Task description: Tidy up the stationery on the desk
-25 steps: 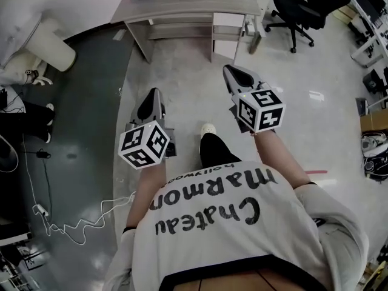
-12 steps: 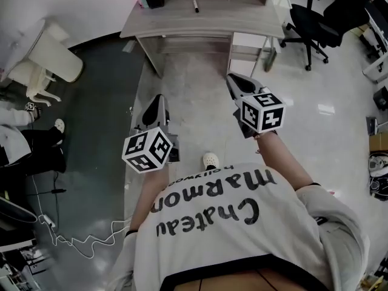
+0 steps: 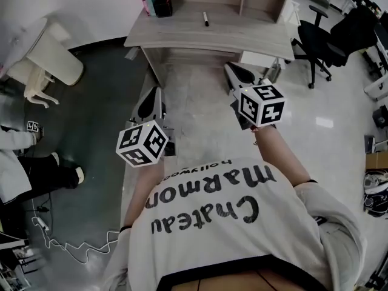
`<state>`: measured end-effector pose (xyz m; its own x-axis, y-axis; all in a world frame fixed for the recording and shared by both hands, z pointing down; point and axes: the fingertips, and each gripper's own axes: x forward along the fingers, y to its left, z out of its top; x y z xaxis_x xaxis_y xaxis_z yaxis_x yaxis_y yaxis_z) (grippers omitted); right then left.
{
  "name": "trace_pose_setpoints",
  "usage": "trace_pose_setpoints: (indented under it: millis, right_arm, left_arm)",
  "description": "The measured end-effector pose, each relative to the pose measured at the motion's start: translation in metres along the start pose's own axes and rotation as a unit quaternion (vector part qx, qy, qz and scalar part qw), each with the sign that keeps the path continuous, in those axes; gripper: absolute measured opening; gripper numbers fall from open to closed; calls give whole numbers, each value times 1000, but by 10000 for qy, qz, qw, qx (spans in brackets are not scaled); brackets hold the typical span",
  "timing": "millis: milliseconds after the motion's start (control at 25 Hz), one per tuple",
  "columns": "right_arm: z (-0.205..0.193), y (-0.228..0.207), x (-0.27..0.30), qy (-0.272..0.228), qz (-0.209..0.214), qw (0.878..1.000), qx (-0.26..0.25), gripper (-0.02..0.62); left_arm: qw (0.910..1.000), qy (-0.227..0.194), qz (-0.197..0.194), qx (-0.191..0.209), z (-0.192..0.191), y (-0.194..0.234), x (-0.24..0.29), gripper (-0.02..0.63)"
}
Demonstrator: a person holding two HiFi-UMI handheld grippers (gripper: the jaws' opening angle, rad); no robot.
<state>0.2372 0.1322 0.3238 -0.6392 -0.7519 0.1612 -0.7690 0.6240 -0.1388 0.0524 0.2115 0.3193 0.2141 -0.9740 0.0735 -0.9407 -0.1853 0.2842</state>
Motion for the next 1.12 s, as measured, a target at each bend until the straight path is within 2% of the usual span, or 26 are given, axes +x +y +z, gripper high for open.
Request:
trace_pose_setpoints:
  millis: [280, 480, 640, 880, 1120]
  right_arm:
    - [-34, -11, 26, 367, -74, 9989, 274, 9]
    - [-59, -23, 50, 745, -185, 9963, 389, 9]
    - [-68, -33, 83, 849, -272, 9945, 541, 9]
    - [-70, -52, 139, 1052, -455, 9910, 691, 9]
    - [-36, -76, 196, 920, -582, 9902, 873, 9]
  left_arm:
    - [9994, 307, 100, -109, -18, 25, 24, 17]
    - [9977, 580, 41, -352, -38, 43, 50, 17]
    - [9967, 729, -109, -329, -42, 62, 85, 17]
    - [9947, 912, -295, -376, -37, 94, 145, 17]
    - [9944, 815, -584, -344, -1, 112, 210, 17]
